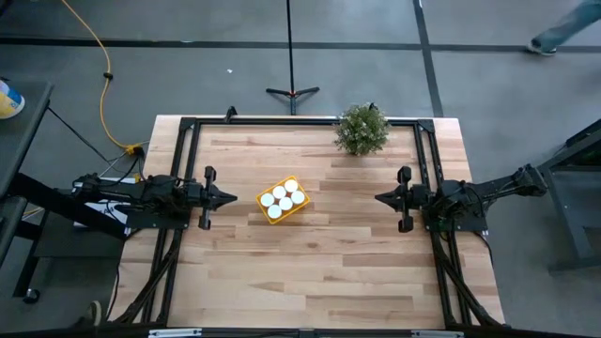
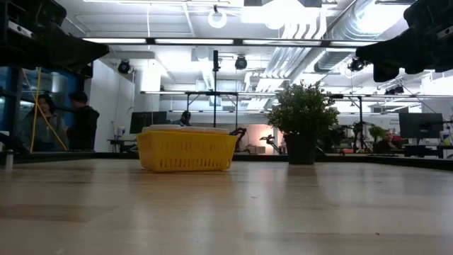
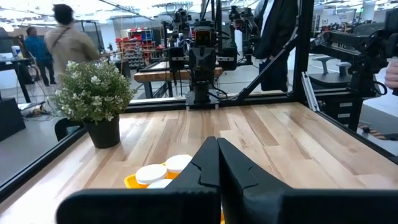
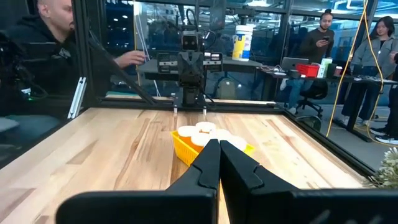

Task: Pick and place pill bottles into a basket
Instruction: Return to Home Position

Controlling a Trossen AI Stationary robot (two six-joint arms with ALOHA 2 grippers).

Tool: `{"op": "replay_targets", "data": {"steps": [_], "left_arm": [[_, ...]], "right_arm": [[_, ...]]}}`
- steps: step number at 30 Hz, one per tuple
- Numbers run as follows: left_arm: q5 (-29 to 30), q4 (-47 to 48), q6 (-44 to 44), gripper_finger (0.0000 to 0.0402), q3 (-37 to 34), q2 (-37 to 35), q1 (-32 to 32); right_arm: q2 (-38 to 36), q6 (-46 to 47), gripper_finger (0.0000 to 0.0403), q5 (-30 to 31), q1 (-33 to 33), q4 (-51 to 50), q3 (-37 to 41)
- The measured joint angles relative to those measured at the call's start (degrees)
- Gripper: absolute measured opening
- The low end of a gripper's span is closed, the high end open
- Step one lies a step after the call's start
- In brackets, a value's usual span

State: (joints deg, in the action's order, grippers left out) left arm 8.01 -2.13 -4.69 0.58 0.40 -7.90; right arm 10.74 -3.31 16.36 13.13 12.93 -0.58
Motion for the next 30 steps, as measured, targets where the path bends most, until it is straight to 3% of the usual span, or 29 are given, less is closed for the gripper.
{"op": "replay_targets", "data": {"steps": [14,30], "left_arm": [[0.02,0.0,0.04,0.0096,0.0,0.0,0.0],[0.09,0.0,0.09,0.0096,0.0,0.0,0.0]], "right_arm": [[0.0,-0.17,0.0,-0.02,0.0,0.08,0.02],[0.0,-0.16,0.0,-0.22,0.0,0.0,0.02]]}}
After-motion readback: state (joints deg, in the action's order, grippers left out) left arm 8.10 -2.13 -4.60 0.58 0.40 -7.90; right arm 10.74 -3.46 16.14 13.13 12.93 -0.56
